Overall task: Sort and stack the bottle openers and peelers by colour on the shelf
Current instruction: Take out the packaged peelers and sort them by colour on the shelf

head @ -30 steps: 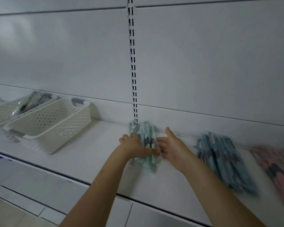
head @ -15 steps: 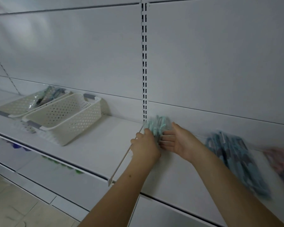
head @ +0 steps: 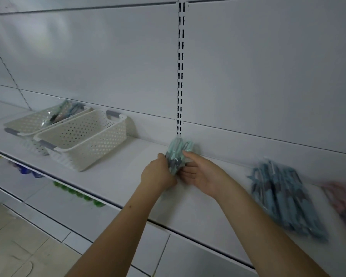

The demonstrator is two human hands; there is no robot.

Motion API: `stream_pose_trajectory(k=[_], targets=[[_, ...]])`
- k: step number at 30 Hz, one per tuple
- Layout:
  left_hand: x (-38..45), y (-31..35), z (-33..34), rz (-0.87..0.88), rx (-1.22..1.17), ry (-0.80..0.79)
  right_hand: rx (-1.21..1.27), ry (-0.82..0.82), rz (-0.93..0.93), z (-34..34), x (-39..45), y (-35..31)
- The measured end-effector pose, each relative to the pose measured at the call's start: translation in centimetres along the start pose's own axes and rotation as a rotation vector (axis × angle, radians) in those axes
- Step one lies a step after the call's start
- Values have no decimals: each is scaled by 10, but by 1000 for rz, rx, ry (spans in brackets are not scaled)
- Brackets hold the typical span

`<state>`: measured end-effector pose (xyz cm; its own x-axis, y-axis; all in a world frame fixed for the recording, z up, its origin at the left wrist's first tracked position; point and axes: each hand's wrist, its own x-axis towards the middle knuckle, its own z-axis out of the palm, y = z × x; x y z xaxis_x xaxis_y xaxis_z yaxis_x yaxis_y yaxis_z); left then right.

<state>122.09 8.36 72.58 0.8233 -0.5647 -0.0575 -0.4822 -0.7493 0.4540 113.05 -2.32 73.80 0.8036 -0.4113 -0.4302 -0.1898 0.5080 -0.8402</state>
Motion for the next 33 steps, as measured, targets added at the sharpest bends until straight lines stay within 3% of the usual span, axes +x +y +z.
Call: stream_pose_trajectory(k=[3, 5, 8, 11, 13, 18, 21, 28, 33], targets=[[-3, -6, 3, 21, -193, 49, -55, 25, -47, -2, 0, 3], [-9, -5, 10, 123, -381, 126, -158, 46, -138, 1, -2, 4], [-18, 7, 26, 342, -577, 206, -222, 49, -370, 5, -3, -1], [-14, 16, 36, 435, -683, 199, -284, 217, -579, 1, -6, -5], [-10, 16, 41, 457, -648, 157, -339, 268, -657, -8, -6, -2], [-8, 10, 55, 430, -489, 23, -333, 221, -595, -21, 5, 16], [-7, 9, 55, 467, -396, 17, -298, 325, -636, -21, 11, 21], [-1, -3, 36, 576, -165, -180, -434, 446, -803, -32, 3, 18], [0, -28, 17, 520, -111, -216, -470, 442, -686, -35, 0, 21]])
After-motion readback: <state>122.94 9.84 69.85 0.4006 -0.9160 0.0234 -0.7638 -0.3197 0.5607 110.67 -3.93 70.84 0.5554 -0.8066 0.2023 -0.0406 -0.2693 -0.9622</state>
